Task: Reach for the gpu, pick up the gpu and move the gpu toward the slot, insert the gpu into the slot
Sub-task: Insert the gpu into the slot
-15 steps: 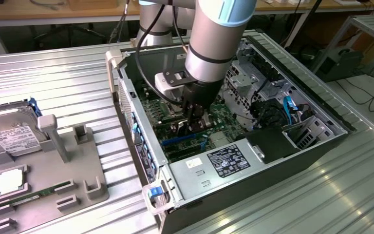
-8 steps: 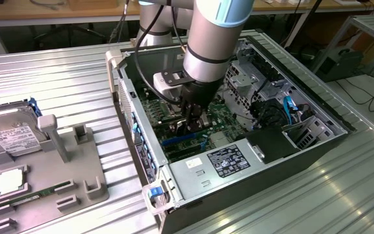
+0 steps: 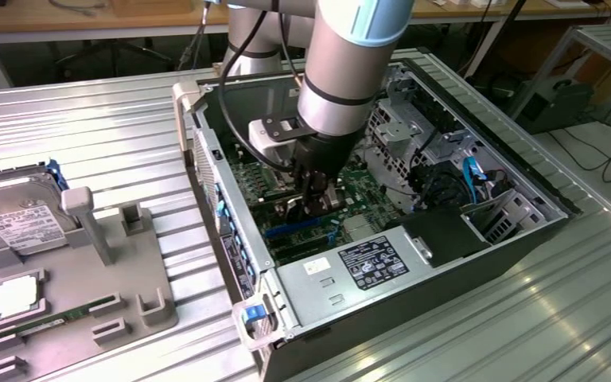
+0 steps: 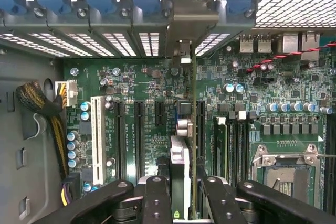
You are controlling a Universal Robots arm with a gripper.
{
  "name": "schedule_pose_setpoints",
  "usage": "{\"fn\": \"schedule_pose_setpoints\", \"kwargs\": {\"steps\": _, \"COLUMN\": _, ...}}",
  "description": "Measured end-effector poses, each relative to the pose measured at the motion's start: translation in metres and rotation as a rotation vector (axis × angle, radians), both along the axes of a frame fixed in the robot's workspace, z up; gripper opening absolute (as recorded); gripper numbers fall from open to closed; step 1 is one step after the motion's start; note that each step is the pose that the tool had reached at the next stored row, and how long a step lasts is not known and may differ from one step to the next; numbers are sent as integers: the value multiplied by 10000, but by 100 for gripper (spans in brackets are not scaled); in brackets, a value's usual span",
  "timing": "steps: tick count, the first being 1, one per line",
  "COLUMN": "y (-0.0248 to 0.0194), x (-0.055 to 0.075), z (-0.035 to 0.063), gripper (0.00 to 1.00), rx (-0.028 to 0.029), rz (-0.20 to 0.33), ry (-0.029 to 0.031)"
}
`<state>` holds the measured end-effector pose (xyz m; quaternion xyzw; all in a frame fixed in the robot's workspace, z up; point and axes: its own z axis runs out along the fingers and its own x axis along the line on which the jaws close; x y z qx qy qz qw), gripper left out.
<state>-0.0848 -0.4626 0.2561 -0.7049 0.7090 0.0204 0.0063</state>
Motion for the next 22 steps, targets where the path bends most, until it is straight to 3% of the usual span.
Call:
{"fn": "schedule_pose_setpoints", "kwargs": {"steps": 2, "y": 0, "x": 1, "z": -5, "gripper": 28, "rx": 1, "rz": -4, "ry": 45}}
{"fn": "schedule_pose_setpoints", "kwargs": {"steps": 12, "y": 1, "x": 2, "z": -16, "gripper": 28, "rx": 9, "rz": -5, "ry": 69}}
{"fn": "schedule_pose_setpoints", "kwargs": {"steps": 15, "y": 1, "x": 2, "z": -31, "gripper": 28, "rx": 40, "rz": -5, "ry": 75}}
{"fn": "schedule_pose_setpoints", "kwargs": {"steps": 18, "y": 0, "x": 2, "z": -45, "gripper": 28, "rx": 52, "rz": -5, "ry": 101}}
{"fn": "schedule_pose_setpoints", "kwargs": {"steps": 19, "y": 0, "x": 2, "z": -60, "gripper": 28, "rx": 58, "rz": -5, "ry": 147}}
{"fn": "schedule_pose_setpoints", "kwargs": {"steps": 22, "y": 0, "x": -5, "z": -61, "gripper": 28, "rx": 60, "rz": -5, "ry": 150}}
